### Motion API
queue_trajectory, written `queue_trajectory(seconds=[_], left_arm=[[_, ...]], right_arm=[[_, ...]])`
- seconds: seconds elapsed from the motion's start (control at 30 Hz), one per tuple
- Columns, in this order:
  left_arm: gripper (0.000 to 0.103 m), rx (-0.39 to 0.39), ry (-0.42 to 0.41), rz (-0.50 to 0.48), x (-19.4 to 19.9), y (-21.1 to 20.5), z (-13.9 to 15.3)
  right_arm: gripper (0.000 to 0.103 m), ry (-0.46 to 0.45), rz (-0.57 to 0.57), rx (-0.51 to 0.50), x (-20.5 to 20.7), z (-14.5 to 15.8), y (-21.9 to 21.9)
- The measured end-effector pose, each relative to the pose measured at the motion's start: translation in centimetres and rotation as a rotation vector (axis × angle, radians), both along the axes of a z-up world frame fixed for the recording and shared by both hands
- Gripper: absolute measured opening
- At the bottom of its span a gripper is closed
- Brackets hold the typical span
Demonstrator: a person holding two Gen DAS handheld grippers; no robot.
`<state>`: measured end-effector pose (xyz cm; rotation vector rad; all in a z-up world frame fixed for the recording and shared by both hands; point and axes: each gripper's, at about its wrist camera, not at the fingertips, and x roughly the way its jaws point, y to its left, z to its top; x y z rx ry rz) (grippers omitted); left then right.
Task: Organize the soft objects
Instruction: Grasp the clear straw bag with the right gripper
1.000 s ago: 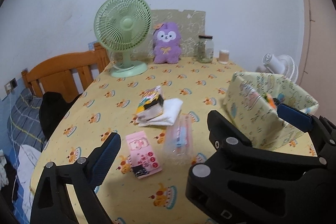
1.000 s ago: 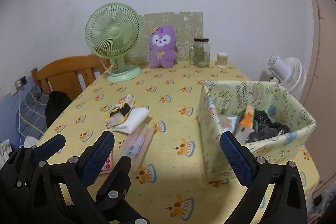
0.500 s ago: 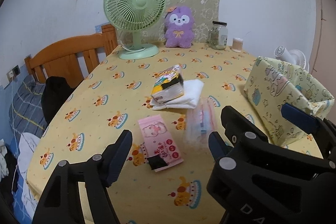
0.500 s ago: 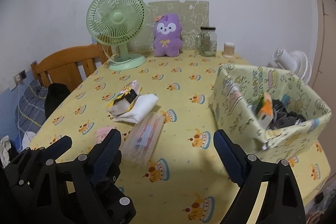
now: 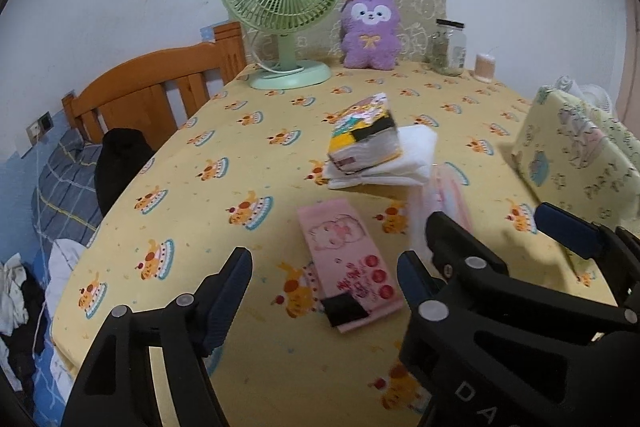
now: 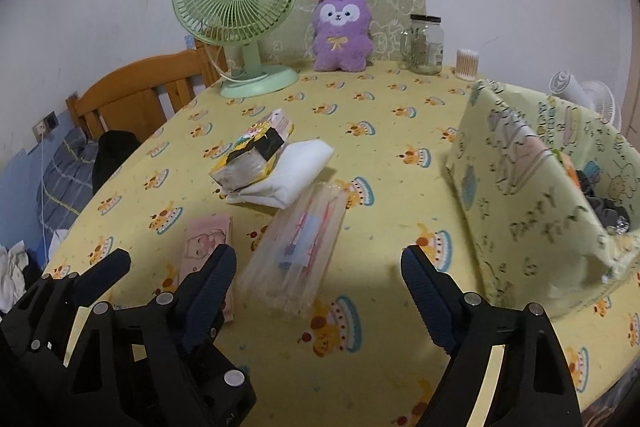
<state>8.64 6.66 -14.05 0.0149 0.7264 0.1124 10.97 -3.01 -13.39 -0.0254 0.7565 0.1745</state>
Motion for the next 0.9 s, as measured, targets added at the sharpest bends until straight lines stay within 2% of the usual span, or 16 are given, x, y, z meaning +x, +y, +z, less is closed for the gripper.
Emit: queue_trajectory(seconds=[0.37, 0.53, 0.6, 0.67, 0.77, 0.9], left_arm=[[0.077, -0.020, 0.037, 0.012, 1.6, 0.5, -1.1], [0.077, -0.008, 0.049, 0.004, 1.8, 0.2, -1.2], [0.078, -0.001, 0.050, 0.005, 1.9, 0.1, -1.2], [0.078, 0.000, 0.053, 0.004, 2.0, 0.0, -1.2], [0.079, -0.019, 0.070, -0.015, 2.3, -0.3, -1.4], [0.080, -0.022, 0.069, -0.036, 2.6, -0.9, -1.3]], right_arm=[[0.081, 0.059, -0.004, 0.005, 2.4, -1.6, 0.7], [0.069, 0.122, 0.013, 0.045, 3.5, -2.4, 0.5], [0.061, 0.123, 0.011, 0.042, 3.5, -2.5, 0.6], [0.040, 0.129, 0.010, 0.027, 3.7, -2.5, 0.5], [0.033, 0.131, 0.009, 0.028, 3.6, -2.6, 0.1], [0.031, 0.124, 0.003, 0.030, 3.6, -2.4, -0.7]])
